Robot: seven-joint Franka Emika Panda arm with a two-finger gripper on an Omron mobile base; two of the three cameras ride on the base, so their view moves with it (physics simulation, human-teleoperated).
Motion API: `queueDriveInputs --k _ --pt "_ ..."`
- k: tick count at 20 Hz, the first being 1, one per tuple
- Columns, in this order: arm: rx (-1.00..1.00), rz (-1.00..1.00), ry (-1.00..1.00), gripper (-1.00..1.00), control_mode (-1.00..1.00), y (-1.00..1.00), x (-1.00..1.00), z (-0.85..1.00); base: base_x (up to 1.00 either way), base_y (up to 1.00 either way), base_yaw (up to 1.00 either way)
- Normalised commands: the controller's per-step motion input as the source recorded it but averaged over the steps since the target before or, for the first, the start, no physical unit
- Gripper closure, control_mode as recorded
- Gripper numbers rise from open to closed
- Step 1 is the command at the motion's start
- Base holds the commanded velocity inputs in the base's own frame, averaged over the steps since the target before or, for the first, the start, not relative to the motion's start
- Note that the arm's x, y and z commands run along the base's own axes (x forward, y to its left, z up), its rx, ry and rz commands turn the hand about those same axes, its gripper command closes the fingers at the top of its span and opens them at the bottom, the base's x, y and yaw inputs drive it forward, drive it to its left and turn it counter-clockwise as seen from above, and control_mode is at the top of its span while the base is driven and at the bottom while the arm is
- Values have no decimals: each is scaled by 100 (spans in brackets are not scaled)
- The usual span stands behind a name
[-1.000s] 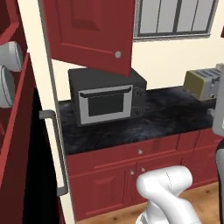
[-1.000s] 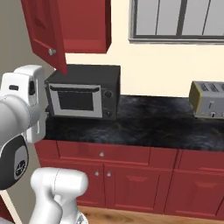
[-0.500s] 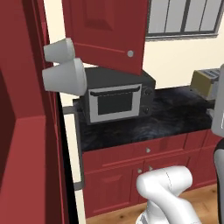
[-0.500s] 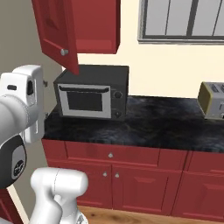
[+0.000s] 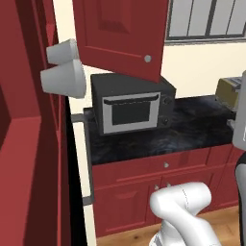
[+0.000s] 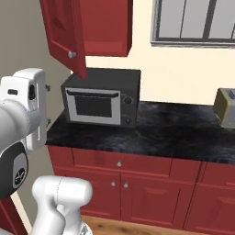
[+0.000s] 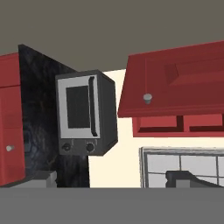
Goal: Close all open cabinet doors.
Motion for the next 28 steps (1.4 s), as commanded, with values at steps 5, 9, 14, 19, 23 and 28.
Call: queueDriveInputs --k 5,9,14,19,23,28 --pt "0 0 0 -100 100 0 0 0 1 -15 10" --pt "0 0 0 -100 100 0 0 0 0 -36 5" --pt "0 0 0 -100 100 0 0 0 7 -47 5" --pt "0 0 0 -100 100 0 0 0 16 -45 5" --pt "0 0 0 -100 100 0 0 0 24 -10 3" --pt "0 0 0 -100 100 0 0 0 54 0 0"
